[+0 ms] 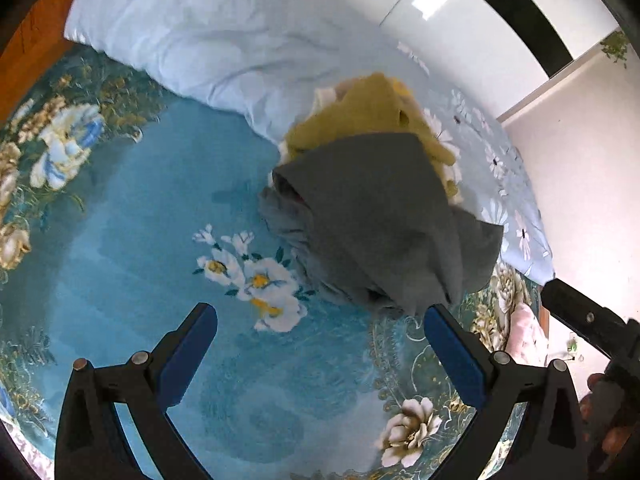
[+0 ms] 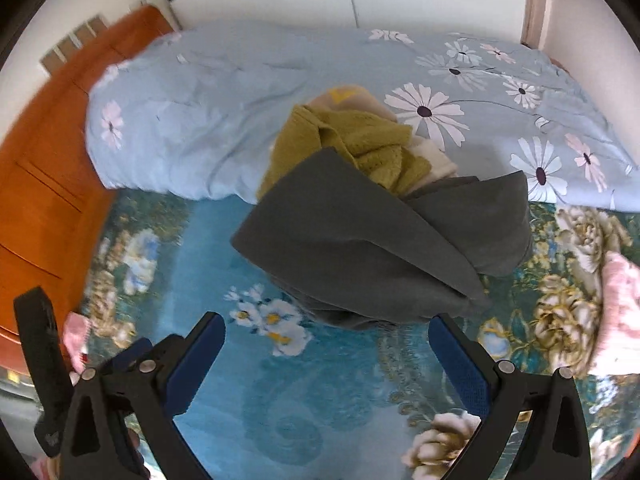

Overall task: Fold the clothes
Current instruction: 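Reach both grippers toward the dark grey sweatpants on the clothes pile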

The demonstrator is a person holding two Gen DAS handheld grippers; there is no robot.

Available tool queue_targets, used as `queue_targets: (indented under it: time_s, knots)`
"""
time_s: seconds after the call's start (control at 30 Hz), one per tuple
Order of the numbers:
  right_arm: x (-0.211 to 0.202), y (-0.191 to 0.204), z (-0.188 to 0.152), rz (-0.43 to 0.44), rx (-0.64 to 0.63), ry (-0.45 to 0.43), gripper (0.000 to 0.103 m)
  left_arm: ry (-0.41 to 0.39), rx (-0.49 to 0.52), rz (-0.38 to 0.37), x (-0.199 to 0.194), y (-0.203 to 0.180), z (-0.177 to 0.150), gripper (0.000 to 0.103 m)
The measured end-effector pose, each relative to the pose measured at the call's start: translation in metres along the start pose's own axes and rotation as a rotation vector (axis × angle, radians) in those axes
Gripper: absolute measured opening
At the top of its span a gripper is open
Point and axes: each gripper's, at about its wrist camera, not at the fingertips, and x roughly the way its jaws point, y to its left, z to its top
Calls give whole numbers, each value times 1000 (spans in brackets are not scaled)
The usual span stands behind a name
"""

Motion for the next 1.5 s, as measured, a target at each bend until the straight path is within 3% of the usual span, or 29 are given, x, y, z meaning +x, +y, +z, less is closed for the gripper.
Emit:
queue_targets:
  time_s: [0.23, 0.57, 0.7, 0.83, 0.93, 1.0, 1.1, 1.23, 1.4, 1.5]
  knots:
    - [40, 4, -26, -67, -13, 37, 103, 68, -17, -40, 49, 20, 15, 103]
    - [96, -2, -5, -35, -31, 97, 103, 106, -58, -59, 104, 35, 43, 103]
    - [113, -11, -3, -23, -14, 113, 103, 148, -109, -88, 129, 35, 53, 103]
    - [118, -21, -14, -7, 14, 144, 103, 181, -249, -187, 150, 39, 67, 102]
    - [112, -28, -26, -16, 21, 159, 103, 203, -294, -217, 166, 34, 79, 71]
    - [105, -34, -33, -23, 20, 166, 103, 222, -301, -202, 173, 28, 83, 33]
    - [95, -42, -47, -46, 23, 178, 102, 193, -333, -225, 162, 25, 79, 11]
    - [80, -56, -68, -72, 101, 177, 101, 130, -301, -307, 128, 13, 61, 8]
    - [61, -71, -85, -49, 249, 150, 101, -26, -247, -464, 49, 18, 53, 6]
    - [41, -75, -91, -58, 273, 120, 101, -95, -224, -447, 8, 36, 44, 6]
